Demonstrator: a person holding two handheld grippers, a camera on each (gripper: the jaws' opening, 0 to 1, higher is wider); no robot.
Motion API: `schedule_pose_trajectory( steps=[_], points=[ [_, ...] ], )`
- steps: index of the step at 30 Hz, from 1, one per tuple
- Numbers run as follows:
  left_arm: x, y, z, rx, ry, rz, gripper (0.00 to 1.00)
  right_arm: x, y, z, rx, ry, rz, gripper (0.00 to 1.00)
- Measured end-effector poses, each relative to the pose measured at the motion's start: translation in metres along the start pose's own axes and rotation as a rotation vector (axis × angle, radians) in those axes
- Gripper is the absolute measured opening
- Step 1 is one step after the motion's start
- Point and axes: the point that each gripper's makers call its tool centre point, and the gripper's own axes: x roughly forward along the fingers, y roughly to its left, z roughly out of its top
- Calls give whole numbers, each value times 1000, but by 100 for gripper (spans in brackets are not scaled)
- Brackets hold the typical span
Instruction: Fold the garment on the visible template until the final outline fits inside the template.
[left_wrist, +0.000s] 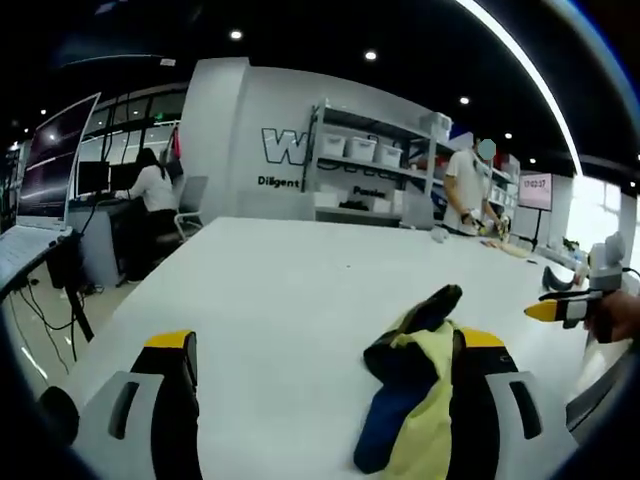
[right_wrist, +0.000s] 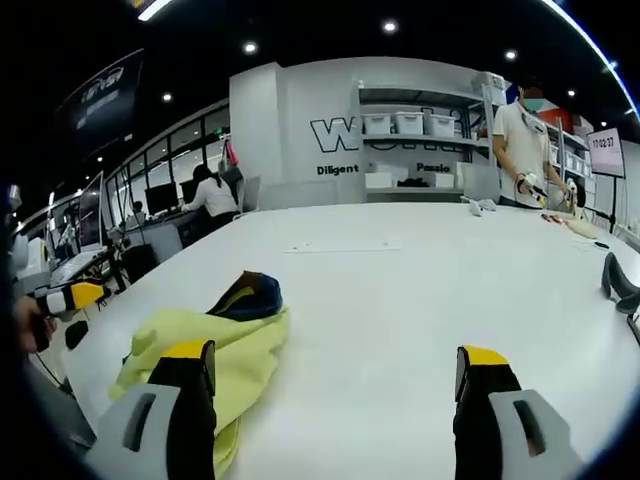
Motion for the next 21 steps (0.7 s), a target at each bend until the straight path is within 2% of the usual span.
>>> schedule_pose_trajectory(
  steps=[17, 19, 21],
  points=[
    [1, -1, -1, 4, 4, -9, 99, 2, 6, -3, -14, 15, 18, 99],
    [1, -3, 1, 5, -4, -16, 99, 2, 7, -3, -25, 19, 17, 99],
    [1, -4, 1, 12, -4, -17, 98, 2, 10, -3, -85, 25, 15, 99]
  ],
)
